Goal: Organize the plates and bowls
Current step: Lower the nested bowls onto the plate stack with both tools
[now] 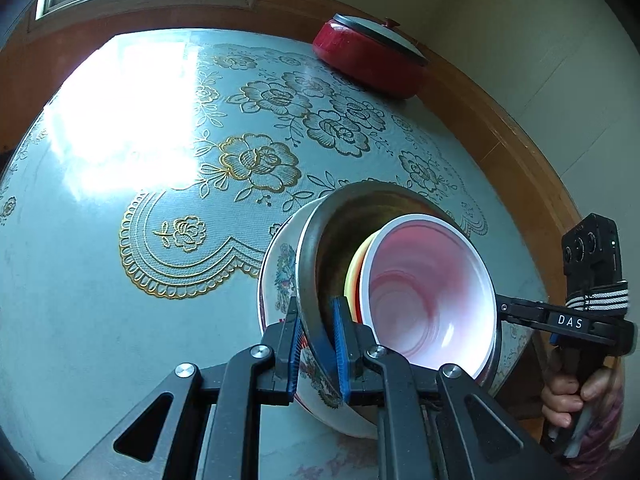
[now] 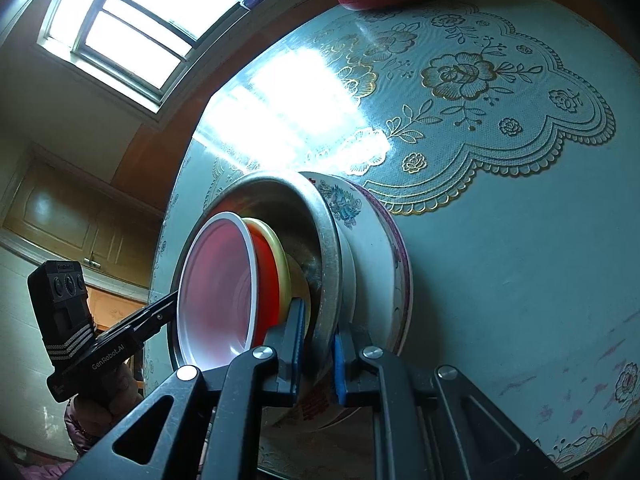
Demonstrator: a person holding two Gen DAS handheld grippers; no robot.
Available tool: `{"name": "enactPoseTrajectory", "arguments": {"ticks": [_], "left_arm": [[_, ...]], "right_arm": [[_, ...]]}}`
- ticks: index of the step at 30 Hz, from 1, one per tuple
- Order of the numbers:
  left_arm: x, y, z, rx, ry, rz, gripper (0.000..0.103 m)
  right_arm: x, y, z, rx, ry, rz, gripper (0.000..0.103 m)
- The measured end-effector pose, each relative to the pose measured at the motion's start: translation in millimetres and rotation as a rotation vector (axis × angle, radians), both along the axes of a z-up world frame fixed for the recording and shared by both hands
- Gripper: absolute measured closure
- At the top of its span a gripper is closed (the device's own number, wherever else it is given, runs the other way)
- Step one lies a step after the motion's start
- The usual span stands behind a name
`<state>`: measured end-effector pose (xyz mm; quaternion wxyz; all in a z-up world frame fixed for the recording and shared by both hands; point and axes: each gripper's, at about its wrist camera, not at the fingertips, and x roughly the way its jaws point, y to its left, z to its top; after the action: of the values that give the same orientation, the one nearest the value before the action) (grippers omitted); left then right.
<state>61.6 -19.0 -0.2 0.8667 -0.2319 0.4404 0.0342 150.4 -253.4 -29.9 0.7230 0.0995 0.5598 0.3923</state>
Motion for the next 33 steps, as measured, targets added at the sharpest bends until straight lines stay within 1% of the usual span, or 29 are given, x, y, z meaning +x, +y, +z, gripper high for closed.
{"name": "enactPoseTrajectory", "arguments": {"ticks": [4,7,10,14,16,18,23,25,30,33], "left_arm": [[4,3,-2,-0.001,-0.009,-0.056,0.088],[7,6,-2,-0.002,-0.008,-0.108,0.087],[10,5,-1,0.019,-0.01,-0.16,0.087],[12,8,-2,0.012,-0.016,-0.216,0.086],[13,9,-2,0.014,-0.02,-0.238,0.086],[15,10,-2,0.025,-0.024,-0.253,0.085],[19,11,-3,0.025,-0.029,-0.279,0.085],[19,12,-3,0.024,-0.031,-0.288,0.085],[17,14,-1,0.021,-0.046,-0.307,0.084],[16,15,-1,0.019,-0.054,-0.314,0.084]], "right_arm": [[-8,-6,0,-0.001,-0.008,-0.069,0.09],[-18,-11,0,0.007,0.004,-0.151,0.09],[-31,-14,1,-0.003,-0.009,-0.212,0.09],[-46,-16,3,-0.013,-0.011,-0.297,0.09],[-53,-17,4,-0.02,-0.012,-0.332,0.088],[-58,-16,4,-0.028,-0.016,-0.361,0.084],[-64,-18,2,-0.033,-0.004,-0.432,0.079],[-66,-20,2,-0.025,0.006,-0.455,0.078],[-75,-21,3,-0.018,-0.004,-0.489,0.077],[-83,-18,6,-0.027,-0.036,-0.487,0.077]]}}
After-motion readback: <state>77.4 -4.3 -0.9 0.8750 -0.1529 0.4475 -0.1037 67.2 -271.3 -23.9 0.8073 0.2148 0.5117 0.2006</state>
